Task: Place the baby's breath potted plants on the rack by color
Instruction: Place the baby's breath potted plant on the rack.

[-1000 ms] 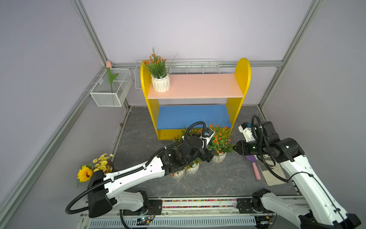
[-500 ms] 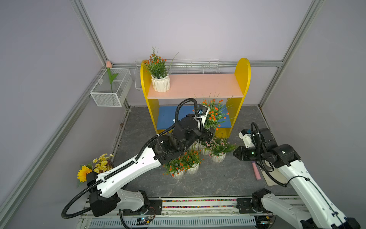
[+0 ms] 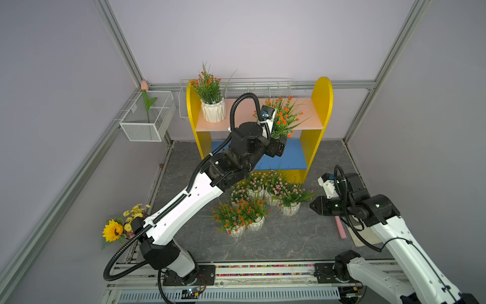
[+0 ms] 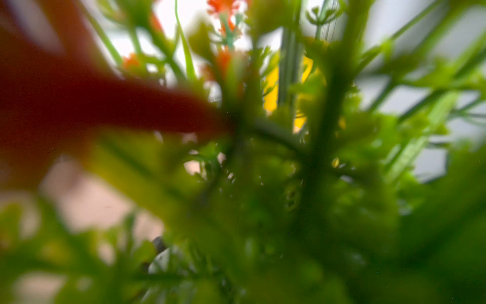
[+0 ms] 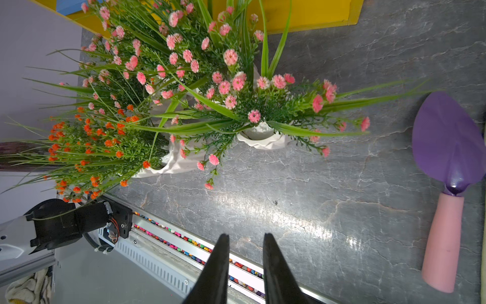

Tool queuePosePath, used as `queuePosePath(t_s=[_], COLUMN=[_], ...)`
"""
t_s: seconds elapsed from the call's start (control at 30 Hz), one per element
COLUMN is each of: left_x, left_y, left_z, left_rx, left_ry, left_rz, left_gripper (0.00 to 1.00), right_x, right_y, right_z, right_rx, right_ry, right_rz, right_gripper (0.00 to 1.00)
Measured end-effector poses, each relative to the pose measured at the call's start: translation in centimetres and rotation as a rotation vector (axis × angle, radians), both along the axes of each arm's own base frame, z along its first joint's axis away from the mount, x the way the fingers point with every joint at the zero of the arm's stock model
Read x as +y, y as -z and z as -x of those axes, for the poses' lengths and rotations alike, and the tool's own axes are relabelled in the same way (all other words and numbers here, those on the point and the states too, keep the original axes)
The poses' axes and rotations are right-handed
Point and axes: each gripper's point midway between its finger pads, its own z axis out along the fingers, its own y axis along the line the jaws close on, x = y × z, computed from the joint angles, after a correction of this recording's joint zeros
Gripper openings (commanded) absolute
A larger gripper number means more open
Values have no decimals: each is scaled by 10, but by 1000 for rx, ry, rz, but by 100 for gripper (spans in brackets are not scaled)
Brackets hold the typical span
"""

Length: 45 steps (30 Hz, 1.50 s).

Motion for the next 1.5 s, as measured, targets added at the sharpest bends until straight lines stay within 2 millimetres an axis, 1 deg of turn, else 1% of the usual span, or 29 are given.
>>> queuePosePath(t_s=[0.2,0.27,0.43,0.57,0.77,0.83,1.0,1.2,1.5], left_x=[5,8,18,25,29,28,34,49,72], left_y=[-23,-31,-41,-41,-27,-27,-22,-16,-15], left_z=[-23,-34,-64,-90,-119,-125,-135,-146,-156], left_rx=[-32,-43,-58,-63,-52,-55,-51,-41,-34], left_ry=[-34,-53,-114,-160,-225,-242,-306,-387,-474], left_rz=[36,49,72,85,74,79,80,80,105], left_gripper=[36,36,35,36,36,36,36,36,37], right_x=[-1,-1,-2,-3,-6,-7,-9,-9,-9], right_y=[0,-1,-3,-2,-4,-4,-3,-4,-4], right_z=[1,2,4,7,12,13,13,14,15], right_rx=[-4,-8,-18,-20,-27,-29,-25,-25,-24], right_ry=[1,1,6,13,24,28,38,44,48], right_rz=[-1,-3,-11,-15,-20,-15,-12,-16,-18], right_gripper=[26,26,26,26,27,26,26,27,27])
